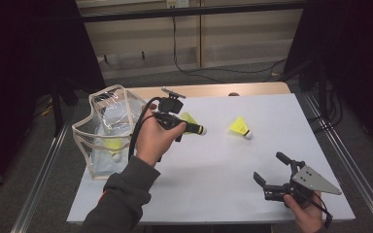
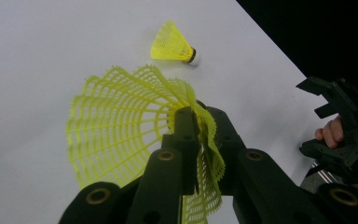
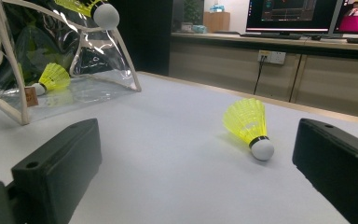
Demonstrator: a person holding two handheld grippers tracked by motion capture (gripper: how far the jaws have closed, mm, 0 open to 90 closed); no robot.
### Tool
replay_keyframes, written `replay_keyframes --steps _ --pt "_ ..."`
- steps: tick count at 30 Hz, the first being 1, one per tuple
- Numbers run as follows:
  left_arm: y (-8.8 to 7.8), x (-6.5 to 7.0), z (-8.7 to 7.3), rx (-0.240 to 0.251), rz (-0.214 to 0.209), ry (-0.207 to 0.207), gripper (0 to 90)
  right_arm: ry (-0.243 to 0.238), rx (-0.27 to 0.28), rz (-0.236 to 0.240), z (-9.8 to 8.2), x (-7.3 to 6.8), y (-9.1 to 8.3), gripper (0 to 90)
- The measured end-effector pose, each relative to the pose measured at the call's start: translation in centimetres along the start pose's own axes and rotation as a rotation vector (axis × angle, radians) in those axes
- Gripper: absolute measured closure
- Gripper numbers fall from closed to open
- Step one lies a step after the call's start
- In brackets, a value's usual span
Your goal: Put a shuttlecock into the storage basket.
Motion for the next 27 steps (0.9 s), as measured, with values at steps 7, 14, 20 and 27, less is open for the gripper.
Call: replay_keyframes --steps 7,14,20,27 --pt "-0.7 0.4 0.3 -0.004 0.001 0.003 83.9 -0.003 -0.001 0.005 0.0 -0.1 0.0 1.0" --pt "-1.3 0.3 0.5 0.001 0.006 -0.003 84.0 -0.002 -0.003 0.001 -0.1 0.0 0.0 1.0" --pt "-1.8 0.1 0.6 0.000 0.015 -0.002 84.0 -0.006 -0.004 0.005 -0.1 -0.1 -0.1 1.0" --pt "-2.7 0.2 1.0 0.002 0.028 0.000 84.0 -0.008 -0.004 0.003 -0.1 0.0 -0.1 1.0"
Point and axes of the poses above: each handheld gripper's, and its own axes: y roughly forward along the jaws, z roughly out of its top, x roughly to its right, the point moved 8 cm from there along y, roughly forward along the jaws, and after that the axes turned 3 degrees about -x, right-handed, at the moved point
